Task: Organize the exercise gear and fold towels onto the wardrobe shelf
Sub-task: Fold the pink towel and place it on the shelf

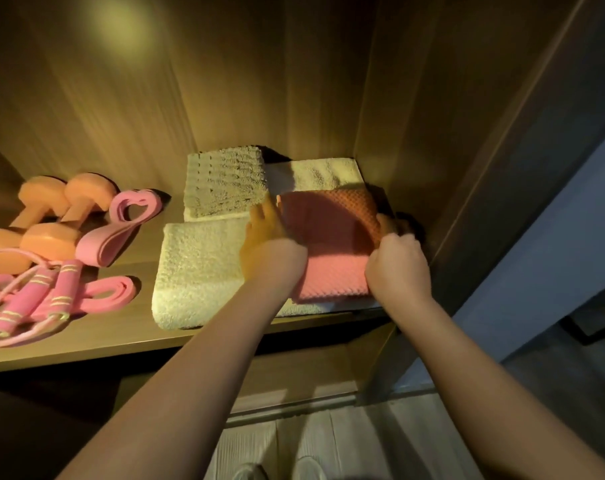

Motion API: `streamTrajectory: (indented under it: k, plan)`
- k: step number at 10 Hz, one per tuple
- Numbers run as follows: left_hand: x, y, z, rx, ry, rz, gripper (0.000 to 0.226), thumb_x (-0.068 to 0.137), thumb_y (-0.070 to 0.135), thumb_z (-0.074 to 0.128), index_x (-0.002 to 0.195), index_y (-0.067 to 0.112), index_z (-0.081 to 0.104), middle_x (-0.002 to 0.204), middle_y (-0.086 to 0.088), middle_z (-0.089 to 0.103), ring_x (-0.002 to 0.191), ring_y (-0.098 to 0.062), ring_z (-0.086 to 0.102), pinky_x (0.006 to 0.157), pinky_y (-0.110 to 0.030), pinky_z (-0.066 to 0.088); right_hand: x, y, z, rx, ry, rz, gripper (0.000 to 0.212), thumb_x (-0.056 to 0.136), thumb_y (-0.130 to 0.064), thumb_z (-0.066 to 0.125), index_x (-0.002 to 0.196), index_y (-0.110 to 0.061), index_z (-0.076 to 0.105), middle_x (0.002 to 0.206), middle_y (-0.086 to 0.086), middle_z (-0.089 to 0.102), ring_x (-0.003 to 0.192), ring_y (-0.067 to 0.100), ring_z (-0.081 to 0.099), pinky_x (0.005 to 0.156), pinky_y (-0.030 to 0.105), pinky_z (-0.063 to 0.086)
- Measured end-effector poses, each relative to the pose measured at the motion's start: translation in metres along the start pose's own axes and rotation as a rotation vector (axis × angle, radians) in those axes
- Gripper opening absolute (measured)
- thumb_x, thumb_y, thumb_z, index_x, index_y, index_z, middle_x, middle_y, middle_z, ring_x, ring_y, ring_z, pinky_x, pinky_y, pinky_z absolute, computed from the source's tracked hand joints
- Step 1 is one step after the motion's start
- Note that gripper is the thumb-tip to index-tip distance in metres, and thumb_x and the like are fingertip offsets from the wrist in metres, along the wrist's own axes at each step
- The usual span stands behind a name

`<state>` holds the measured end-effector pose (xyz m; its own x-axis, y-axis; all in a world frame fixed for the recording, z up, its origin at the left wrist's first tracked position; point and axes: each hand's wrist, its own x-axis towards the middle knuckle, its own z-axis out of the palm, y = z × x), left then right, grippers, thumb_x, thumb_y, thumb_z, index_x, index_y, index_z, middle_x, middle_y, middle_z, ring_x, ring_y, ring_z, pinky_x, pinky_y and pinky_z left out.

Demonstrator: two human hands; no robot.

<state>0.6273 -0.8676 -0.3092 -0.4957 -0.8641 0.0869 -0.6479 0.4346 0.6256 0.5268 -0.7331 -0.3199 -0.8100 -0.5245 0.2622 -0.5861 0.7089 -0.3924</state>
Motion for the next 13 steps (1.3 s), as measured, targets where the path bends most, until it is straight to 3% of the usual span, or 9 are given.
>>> streamTrajectory:
  k: [1, 2, 3, 4, 6, 8, 9, 10, 13]
  plan:
    - [-0.008, 0.005, 0.002, 0.304, 0.022, 0.388, 0.067, 0.093, 0.027, 0.045, 0.152, 0.004, 0.022, 0.162, -0.007, 0.011, 0.147, -0.023, 0.016, 0.119, -0.042, 0.022, 0.006, -0.006, -0.004, 0.055, -0.045, -0.201, 0.028, 0.097, -0.021, 0.041, 0.091, -0.006, 0.063, 0.082, 0.007, 0.057, 0.083, 0.031, 0.061, 0.072, 0.04, 0.05]
    - [-0.014, 0.001, 0.018, 0.427, -0.176, 0.482, 0.065, 0.101, 0.04, 0.023, 0.156, 0.012, 0.003, 0.163, -0.005, -0.008, 0.15, -0.018, -0.01, 0.122, -0.042, 0.0, 0.019, -0.006, 0.005, -0.095, -0.387, -0.263, 0.051, 0.103, -0.033, 0.029, 0.146, -0.007, 0.035, 0.143, 0.016, 0.045, 0.124, 0.036, 0.052, 0.099, 0.044, 0.045]
    - [-0.01, -0.007, 0.03, 0.501, -0.249, 0.433, 0.068, 0.1, 0.048, 0.015, 0.155, 0.017, -0.008, 0.161, -0.004, -0.017, 0.148, -0.018, -0.018, 0.121, -0.044, -0.005, 0.025, 0.005, 0.023, -0.207, -0.508, -0.288, 0.064, 0.104, -0.043, 0.014, 0.153, -0.016, -0.016, 0.162, 0.003, -0.02, 0.151, 0.02, -0.005, 0.121, 0.039, 0.01]
    - [-0.002, -0.007, 0.035, 0.574, -0.295, 0.364, 0.072, 0.097, 0.054, 0.011, 0.154, 0.017, -0.012, 0.16, -0.004, -0.021, 0.147, -0.019, -0.022, 0.121, -0.046, -0.007, 0.029, 0.01, 0.031, -0.245, -0.522, -0.236, 0.064, 0.103, -0.046, 0.009, 0.151, -0.017, -0.022, 0.16, 0.002, -0.024, 0.15, 0.018, -0.012, 0.122, 0.039, 0.001]
    - [0.001, -0.003, 0.023, 0.565, -0.287, 0.398, 0.075, 0.096, 0.054, 0.019, 0.155, 0.015, -0.005, 0.162, -0.004, -0.015, 0.148, -0.019, -0.017, 0.121, -0.049, -0.005, 0.027, 0.004, 0.017, -0.168, -0.536, -0.182, 0.064, 0.104, -0.045, 0.012, 0.153, -0.018, -0.017, 0.161, 0.001, -0.022, 0.151, 0.019, -0.001, 0.119, 0.042, 0.018]
    - [-0.028, -0.019, -0.001, 0.008, -0.063, 0.215, 0.03, 0.092, 0.029, 0.046, 0.102, 0.005, 0.061, 0.125, -0.008, 0.056, 0.104, -0.025, 0.057, 0.081, -0.029, 0.051, 0.018, 0.012, -0.002, 0.167, -0.43, 0.021, 0.044, 0.104, -0.031, 0.034, 0.138, -0.005, 0.042, 0.124, 0.021, 0.058, 0.107, 0.035, 0.056, 0.091, 0.038, 0.043]
    - [-0.011, -0.002, -0.011, -0.341, -0.124, -0.17, 0.02, 0.089, 0.011, 0.057, 0.105, 0.015, 0.045, 0.098, -0.002, 0.063, 0.078, -0.024, 0.068, 0.063, -0.032, 0.058, 0.028, 0.002, -0.002, 0.195, -0.41, 0.179, 0.042, 0.101, -0.019, 0.041, 0.142, -0.013, 0.039, 0.13, 0.017, 0.054, 0.109, 0.033, 0.055, 0.082, 0.034, 0.041]
    - [0.014, 0.015, -0.016, -0.249, -0.23, -0.313, 0.007, 0.092, 0.004, 0.059, 0.093, 0.008, 0.054, 0.126, -0.016, 0.06, 0.113, -0.033, 0.06, 0.088, -0.035, 0.05, 0.034, -0.013, -0.001, 0.121, -0.355, 0.28, 0.049, 0.094, -0.012, 0.05, 0.141, -0.016, 0.04, 0.132, 0.015, 0.052, 0.111, 0.033, 0.056, 0.078, 0.033, 0.045]
    - [0.039, 0.017, 0.002, -0.157, -0.071, -0.185, 0.027, 0.096, 0.017, 0.053, 0.121, 0.007, 0.057, 0.107, -0.008, 0.064, 0.089, -0.021, 0.06, 0.057, -0.018, 0.045, 0.049, -0.016, 0.001, -0.086, -0.305, 0.003, 0.042, 0.1, -0.006, 0.033, 0.141, -0.006, 0.041, 0.141, 0.017, 0.044, 0.128, 0.032, 0.044, 0.095, 0.032, 0.037]
